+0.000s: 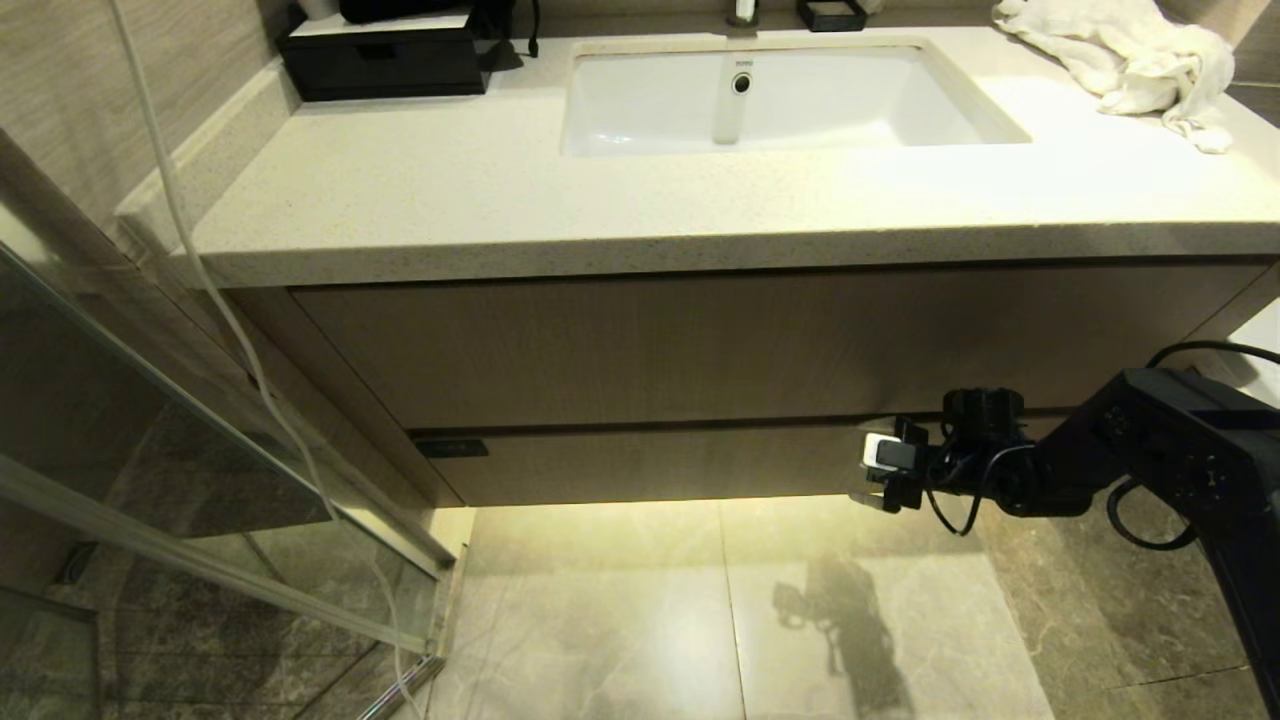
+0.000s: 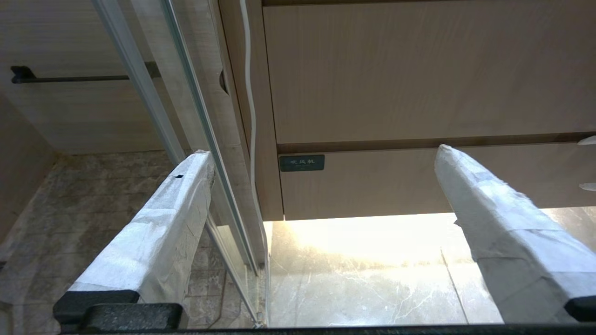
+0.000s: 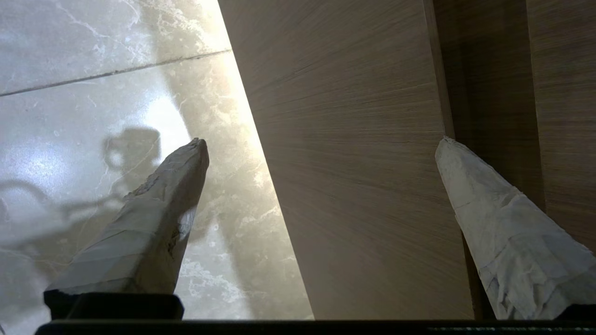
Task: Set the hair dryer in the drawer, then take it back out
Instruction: Pull open the drawer
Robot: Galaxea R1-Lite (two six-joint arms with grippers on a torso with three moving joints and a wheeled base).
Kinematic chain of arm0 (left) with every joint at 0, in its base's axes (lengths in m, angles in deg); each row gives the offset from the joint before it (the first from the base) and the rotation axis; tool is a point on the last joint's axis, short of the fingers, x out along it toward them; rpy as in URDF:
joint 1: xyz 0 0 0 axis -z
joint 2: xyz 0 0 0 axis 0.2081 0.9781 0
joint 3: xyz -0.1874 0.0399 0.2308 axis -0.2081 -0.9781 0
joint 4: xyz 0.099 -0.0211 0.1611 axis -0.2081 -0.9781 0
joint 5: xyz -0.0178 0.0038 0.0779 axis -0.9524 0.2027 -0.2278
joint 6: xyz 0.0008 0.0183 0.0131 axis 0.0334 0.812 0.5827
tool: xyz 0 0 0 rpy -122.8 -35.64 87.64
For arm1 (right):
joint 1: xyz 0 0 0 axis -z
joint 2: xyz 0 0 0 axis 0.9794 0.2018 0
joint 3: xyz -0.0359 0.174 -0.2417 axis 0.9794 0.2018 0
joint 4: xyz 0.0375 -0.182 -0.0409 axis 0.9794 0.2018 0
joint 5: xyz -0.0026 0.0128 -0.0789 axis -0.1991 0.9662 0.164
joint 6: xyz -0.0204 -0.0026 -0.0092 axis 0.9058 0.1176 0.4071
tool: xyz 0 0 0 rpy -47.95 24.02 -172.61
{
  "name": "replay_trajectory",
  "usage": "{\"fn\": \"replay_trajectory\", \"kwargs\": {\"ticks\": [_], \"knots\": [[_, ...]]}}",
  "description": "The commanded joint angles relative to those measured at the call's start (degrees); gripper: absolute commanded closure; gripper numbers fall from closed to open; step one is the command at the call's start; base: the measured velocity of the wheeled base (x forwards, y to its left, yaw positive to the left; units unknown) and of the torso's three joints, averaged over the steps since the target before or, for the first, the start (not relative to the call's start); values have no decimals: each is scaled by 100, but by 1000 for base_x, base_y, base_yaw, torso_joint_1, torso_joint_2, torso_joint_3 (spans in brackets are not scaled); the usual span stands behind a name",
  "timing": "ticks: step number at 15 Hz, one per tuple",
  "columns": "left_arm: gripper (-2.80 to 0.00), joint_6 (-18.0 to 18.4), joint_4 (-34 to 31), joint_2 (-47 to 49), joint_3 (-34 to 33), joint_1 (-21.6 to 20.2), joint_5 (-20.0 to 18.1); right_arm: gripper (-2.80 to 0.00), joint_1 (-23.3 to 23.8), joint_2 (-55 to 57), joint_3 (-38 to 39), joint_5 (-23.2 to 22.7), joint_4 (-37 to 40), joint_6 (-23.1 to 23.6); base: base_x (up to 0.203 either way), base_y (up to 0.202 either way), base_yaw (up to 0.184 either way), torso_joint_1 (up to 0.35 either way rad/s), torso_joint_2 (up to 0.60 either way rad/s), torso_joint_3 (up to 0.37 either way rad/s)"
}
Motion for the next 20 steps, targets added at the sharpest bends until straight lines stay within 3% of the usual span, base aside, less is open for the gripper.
{"fn": "replay_trajectory", "kwargs": {"ticks": [1,12,20], "knots": [[-280,-1,11,0,-229,-2,1,-280,7,57,-41,-6,-68,39,0,0,0,0,0,0],[-280,-1,11,0,-229,-2,1,-280,64,-672,624,-11,385,6,0,0,0,0,0,0],[-280,-1,11,0,-229,-2,1,-280,18,-446,462,-6,-13,1,0,0,0,0,0,0]]}}
